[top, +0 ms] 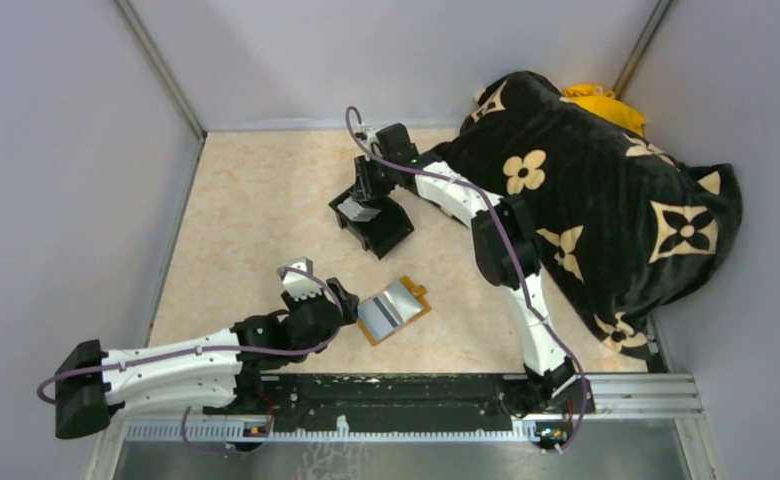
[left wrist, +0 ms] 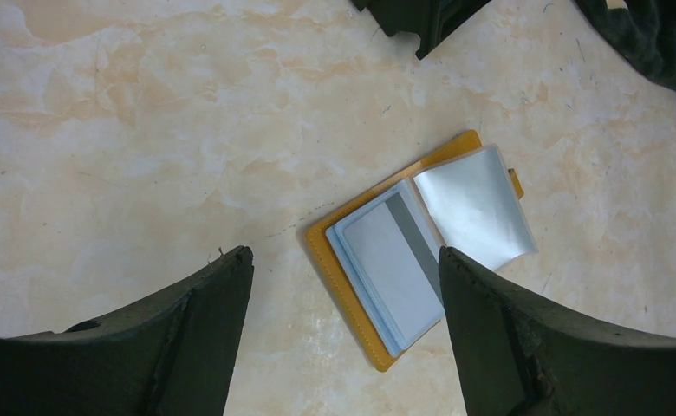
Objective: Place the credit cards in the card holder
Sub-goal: Pick up the credit card from the storage box.
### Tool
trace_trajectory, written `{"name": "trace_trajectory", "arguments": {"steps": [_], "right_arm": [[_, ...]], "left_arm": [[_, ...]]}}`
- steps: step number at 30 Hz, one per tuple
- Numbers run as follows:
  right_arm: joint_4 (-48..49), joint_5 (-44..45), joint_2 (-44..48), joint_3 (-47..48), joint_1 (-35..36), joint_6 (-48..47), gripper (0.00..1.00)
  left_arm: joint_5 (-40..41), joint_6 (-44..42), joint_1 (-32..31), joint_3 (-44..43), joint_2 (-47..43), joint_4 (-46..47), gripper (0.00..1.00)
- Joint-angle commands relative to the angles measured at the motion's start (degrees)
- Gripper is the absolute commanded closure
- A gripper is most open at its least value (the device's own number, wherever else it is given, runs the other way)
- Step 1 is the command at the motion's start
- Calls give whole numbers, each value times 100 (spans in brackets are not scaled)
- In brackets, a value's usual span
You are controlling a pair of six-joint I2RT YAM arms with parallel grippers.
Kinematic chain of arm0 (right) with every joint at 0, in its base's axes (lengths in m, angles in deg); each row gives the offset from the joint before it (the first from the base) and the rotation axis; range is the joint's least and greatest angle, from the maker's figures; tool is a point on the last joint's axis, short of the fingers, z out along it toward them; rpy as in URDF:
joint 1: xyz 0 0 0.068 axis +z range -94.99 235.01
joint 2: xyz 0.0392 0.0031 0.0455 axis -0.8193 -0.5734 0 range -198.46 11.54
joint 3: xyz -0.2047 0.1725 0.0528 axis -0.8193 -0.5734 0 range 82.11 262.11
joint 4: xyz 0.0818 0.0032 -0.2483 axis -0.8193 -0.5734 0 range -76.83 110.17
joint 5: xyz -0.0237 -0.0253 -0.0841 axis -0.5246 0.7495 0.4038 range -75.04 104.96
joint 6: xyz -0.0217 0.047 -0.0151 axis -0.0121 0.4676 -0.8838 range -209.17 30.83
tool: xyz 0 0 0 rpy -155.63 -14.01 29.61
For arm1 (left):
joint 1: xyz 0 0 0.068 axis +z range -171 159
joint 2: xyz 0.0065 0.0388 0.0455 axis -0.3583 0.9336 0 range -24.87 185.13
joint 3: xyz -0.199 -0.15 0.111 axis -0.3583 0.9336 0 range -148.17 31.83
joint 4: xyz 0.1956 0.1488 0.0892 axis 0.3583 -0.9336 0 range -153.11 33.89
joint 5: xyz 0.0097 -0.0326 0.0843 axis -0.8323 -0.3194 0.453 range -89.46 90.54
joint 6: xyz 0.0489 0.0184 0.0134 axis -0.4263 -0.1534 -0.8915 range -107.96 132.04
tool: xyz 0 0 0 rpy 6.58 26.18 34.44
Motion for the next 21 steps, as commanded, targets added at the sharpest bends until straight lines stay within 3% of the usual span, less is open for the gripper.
{"name": "trace_trajectory", "arguments": {"steps": [1, 8, 15, 21], "right_arm": [[210, 79, 697, -117, 92, 20, 74], [243, 669, 1001, -436, 93, -154, 83], [223, 1539, 1277, -630, 180, -607, 100], [577, 2118, 1814, -1188, 258, -927, 100]], "left_arm": [[-45, -73, 16, -95, 36, 87, 16], [-48, -88, 18, -137, 89, 105, 16], [34, -256, 15, -295, 256, 280, 16], [272, -439, 28, -585, 555, 436, 15]]}}
